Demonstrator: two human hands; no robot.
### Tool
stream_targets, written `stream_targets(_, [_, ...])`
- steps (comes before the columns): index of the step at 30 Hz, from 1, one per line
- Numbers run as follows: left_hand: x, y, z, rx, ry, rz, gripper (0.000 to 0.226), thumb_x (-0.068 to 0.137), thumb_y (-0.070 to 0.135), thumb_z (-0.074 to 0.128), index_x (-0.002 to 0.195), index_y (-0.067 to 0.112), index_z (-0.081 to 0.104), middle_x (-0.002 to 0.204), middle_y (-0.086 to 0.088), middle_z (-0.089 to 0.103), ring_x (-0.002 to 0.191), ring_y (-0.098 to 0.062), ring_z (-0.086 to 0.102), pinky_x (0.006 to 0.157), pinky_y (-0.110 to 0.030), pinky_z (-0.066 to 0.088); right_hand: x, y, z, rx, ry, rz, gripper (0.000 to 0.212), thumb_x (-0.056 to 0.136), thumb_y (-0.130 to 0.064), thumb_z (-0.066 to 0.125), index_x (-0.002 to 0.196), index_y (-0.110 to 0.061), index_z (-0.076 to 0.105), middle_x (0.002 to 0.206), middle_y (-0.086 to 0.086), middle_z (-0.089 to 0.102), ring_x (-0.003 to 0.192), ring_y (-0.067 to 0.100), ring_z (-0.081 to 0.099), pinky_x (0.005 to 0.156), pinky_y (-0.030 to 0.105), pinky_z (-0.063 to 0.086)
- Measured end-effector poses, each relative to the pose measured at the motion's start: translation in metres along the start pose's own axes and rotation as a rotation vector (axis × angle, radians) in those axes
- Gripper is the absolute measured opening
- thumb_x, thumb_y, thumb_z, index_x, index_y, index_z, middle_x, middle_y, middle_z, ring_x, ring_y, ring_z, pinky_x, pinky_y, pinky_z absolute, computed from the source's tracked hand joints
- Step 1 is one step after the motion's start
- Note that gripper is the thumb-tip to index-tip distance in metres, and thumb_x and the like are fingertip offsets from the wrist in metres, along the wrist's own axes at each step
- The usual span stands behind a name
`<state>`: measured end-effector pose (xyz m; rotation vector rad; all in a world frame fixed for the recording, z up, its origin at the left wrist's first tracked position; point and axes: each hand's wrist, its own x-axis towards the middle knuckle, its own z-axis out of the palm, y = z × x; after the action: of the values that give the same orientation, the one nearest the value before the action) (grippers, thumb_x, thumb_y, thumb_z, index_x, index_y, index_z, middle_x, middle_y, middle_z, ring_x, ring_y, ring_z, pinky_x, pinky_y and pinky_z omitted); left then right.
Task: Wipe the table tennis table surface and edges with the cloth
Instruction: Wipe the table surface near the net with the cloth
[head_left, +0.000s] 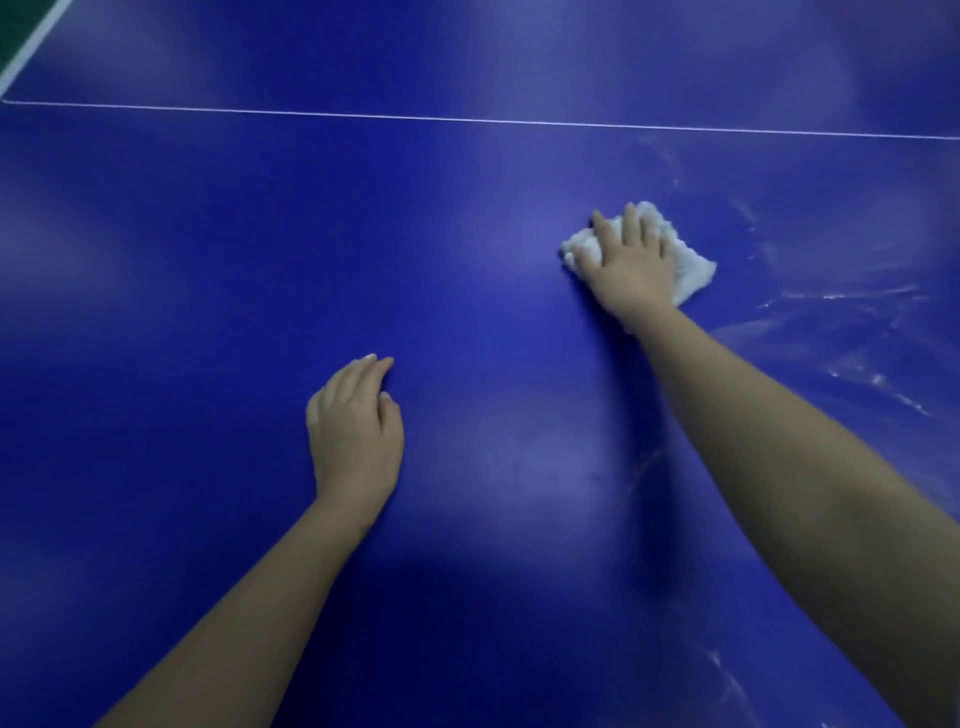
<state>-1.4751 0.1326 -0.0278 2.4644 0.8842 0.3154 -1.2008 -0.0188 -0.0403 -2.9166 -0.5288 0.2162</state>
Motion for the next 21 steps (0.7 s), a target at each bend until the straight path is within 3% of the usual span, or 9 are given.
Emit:
stream_targets(2, [0.011,0.014,0.015,0.067,-0.056,-0.007,0.046,0.098,0.014,0.037,0.143,0.009,0.035,0.151,-0.004,0.033,0.142,-0.017,0.023,0.116,-0.038,0.011,-0.024,-0.008,0.008,-0.092,0.028,-0.122,0.055,0.1,-0.043,0.029,0.15,-0.025,0.018,0.159,0.009,0.008,0.145,0.029,0.007,0.114,0.042,0.004])
stream_targets(6, [0.026,0.035,0.042,0.21,-0.122,-0.051,0.056,0.099,0.028,0.027,0.15,0.011,0.011,0.159,-0.003,0.007,0.146,-0.016,0.0,0.116,-0.043,-0.003,-0.106,-0.028,0.024,-0.09,-0.069,-0.642,0.057,0.098,-0.043,0.036,0.149,-0.025,0.021,0.158,0.005,0.014,0.145,0.026,0.009,0.113,0.038,0.003])
stream_targets(10, [0.024,0.037,0.05,0.353,-0.115,-0.026,0.059,0.098,0.031,0.025,0.149,0.008,0.009,0.158,-0.007,0.007,0.146,-0.021,0.002,0.116,-0.049,0.002,-0.097,-0.013,0.016,-0.115,-0.17,-0.908,0.057,0.097,-0.049,0.035,0.149,-0.029,0.02,0.159,0.002,0.011,0.146,0.022,0.007,0.114,0.035,-0.002])
stream_targets(12, [0.024,0.037,0.051,0.376,-0.12,-0.031,0.059,0.097,0.029,0.028,0.149,0.006,0.013,0.158,-0.008,0.011,0.146,-0.022,0.005,0.115,-0.051,0.006,-0.057,-0.011,0.01,-0.117,-0.171,-0.921,0.059,0.097,-0.048,0.039,0.149,-0.028,0.02,0.158,0.005,0.012,0.146,0.023,0.009,0.114,0.036,0.001])
stream_targets(15, [0.026,0.04,0.051,0.382,-0.117,-0.04,0.056,0.097,0.026,0.029,0.147,0.003,0.021,0.155,-0.011,0.02,0.145,-0.025,0.013,0.114,-0.055,0.011,0.029,0.01,-0.004,-0.051,-0.074,-0.649,0.066,0.095,-0.044,0.047,0.149,-0.024,0.015,0.158,0.008,0.012,0.146,0.027,0.007,0.114,0.034,-0.001])
stream_targets(19, [0.026,0.04,0.052,0.42,-0.127,-0.031,0.063,0.089,0.03,0.022,0.142,-0.002,0.031,0.15,-0.018,0.031,0.141,-0.031,0.025,0.108,-0.06,0.019,0.12,0.078,-0.027,0.025,0.115,0.124,0.077,0.091,-0.056,0.04,0.151,-0.019,0.008,0.157,0.015,0.011,0.144,0.032,0.01,0.116,0.042,0.007])
stream_targets(21, [0.027,0.039,0.053,0.444,-0.128,-0.027,0.064,0.088,0.03,0.019,0.141,-0.004,0.032,0.148,-0.02,0.034,0.139,-0.033,0.028,0.106,-0.062,0.022,0.132,0.08,-0.027,0.033,0.143,0.311,0.079,0.09,-0.058,0.034,0.151,-0.014,0.008,0.156,0.02,0.011,0.143,0.033,0.011,0.116,0.044,0.008])
